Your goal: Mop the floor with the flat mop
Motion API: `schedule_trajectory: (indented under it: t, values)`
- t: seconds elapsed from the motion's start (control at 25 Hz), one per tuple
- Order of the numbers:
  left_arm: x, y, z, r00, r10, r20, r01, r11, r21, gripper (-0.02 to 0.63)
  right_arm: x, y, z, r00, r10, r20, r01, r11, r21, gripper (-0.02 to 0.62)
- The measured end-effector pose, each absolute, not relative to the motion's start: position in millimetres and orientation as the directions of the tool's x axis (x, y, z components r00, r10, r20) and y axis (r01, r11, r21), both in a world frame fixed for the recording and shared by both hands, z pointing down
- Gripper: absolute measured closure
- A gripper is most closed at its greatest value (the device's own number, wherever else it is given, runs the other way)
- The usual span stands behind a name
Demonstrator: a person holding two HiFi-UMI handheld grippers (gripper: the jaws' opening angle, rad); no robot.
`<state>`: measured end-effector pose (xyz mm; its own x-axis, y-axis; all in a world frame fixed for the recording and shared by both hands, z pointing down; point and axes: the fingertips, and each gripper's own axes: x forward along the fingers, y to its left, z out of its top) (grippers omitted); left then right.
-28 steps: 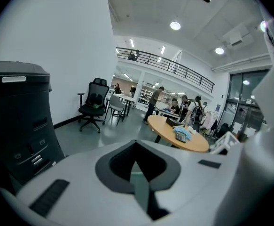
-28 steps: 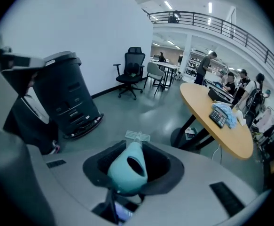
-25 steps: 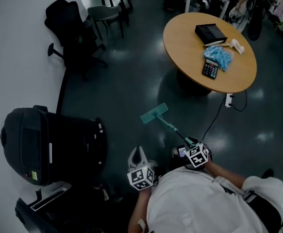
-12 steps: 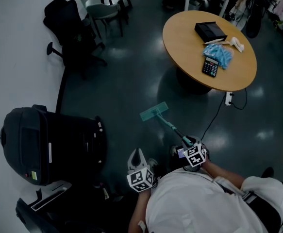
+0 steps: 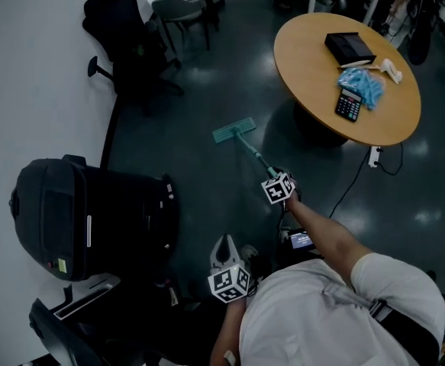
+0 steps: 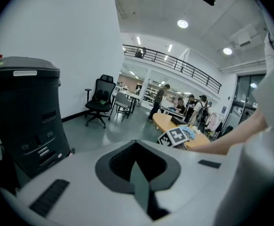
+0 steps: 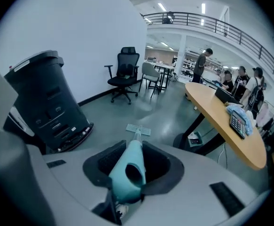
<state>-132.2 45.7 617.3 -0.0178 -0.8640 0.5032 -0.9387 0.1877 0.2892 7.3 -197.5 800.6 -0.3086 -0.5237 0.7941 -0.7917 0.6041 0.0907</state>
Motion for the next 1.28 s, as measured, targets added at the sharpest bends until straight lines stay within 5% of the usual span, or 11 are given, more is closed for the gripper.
schedule_trajectory:
  t: [0.28,0.64,1.28]
  values:
    - [-137.0,45.6,617.9,-0.032,-0.87,0.492,-0.943,0.19,0.275,0.6,14.1,-207.8,787.5,-0.296,-0.526,0.798,-0.795,0.598,0.099,0.483]
    - [-125.4,24.9,601.1,0.043,-0.901,0.433,-0.955,0.09,0.283,0.6,101.8,-43.1,695.3,-0.364,-0.443,0.819,-0.745,0.666,0.029,0.482]
    - [-116.0,16.0,600.1,0.097,-0.907,0.409,-0.951,0.037,0.308,0.6,79.5,-17.8,676.1,-0.399,-0.46,0.793,-0.721,0.691,0.038,0.482]
